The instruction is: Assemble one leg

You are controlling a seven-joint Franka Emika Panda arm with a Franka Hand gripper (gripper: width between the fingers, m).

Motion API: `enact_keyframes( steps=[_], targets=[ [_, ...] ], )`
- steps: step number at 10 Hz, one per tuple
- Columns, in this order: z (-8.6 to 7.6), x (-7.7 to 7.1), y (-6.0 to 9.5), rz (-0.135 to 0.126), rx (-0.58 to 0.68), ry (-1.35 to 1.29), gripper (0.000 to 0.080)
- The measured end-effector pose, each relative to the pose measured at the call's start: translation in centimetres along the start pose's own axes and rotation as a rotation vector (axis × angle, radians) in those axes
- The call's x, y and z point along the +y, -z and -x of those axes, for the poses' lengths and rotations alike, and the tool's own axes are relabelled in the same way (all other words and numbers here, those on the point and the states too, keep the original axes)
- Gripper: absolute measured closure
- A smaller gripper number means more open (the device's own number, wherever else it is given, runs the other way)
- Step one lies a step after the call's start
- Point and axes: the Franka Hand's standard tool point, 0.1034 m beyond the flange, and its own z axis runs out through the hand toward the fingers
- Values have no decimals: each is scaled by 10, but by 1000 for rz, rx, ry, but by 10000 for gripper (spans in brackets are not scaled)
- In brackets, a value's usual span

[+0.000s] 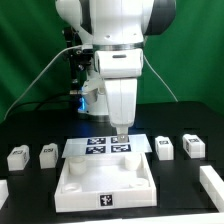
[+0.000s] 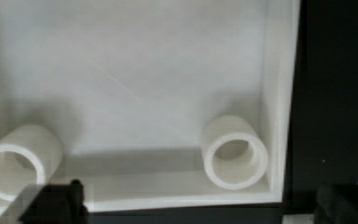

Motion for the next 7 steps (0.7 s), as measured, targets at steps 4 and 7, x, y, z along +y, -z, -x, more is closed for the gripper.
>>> enact_keyframes(
  steps=[4,7],
  targets=[
    [19,-19,-40,-34,17,-19,150],
    [22,-17,-60,-57,26,-38,150]
  ],
)
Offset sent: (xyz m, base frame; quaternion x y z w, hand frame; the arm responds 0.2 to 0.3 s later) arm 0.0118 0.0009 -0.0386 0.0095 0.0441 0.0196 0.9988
